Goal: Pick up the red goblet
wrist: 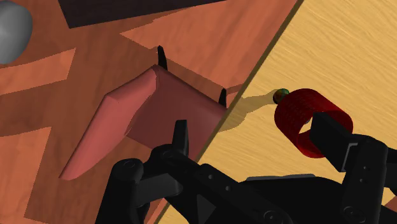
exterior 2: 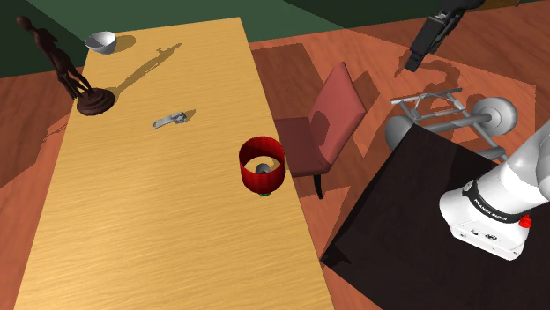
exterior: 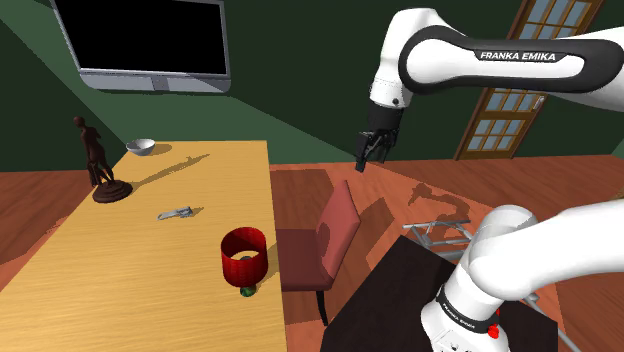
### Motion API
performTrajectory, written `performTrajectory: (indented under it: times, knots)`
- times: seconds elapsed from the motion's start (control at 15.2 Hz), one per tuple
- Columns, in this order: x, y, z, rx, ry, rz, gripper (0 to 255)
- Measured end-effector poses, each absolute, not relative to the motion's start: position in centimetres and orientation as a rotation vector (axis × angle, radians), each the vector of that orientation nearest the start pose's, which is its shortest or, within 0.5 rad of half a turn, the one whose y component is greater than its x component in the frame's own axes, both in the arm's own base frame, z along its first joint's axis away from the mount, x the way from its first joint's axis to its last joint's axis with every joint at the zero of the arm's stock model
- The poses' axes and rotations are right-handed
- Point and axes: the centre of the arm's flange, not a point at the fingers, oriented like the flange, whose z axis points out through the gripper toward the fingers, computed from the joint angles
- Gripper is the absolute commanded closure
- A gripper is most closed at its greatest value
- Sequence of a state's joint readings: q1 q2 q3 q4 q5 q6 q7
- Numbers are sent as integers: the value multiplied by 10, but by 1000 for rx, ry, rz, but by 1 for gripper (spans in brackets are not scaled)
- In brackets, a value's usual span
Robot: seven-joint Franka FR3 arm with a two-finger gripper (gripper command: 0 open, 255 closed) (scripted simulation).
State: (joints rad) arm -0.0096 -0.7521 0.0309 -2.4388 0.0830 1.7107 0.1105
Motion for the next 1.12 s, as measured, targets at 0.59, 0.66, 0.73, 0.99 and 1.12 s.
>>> performTrajectory:
  times: [0.59,0.66,0.73,0.99,1.12]
  knots:
    - [376,70,492,-3096,231,-26,0]
    - [381,77,483,-3099,240,-26,0]
    - [387,85,475,-3102,250,-26,0]
    - [417,112,438,-3114,287,-25,0]
    - [432,123,420,-3120,307,-24,0]
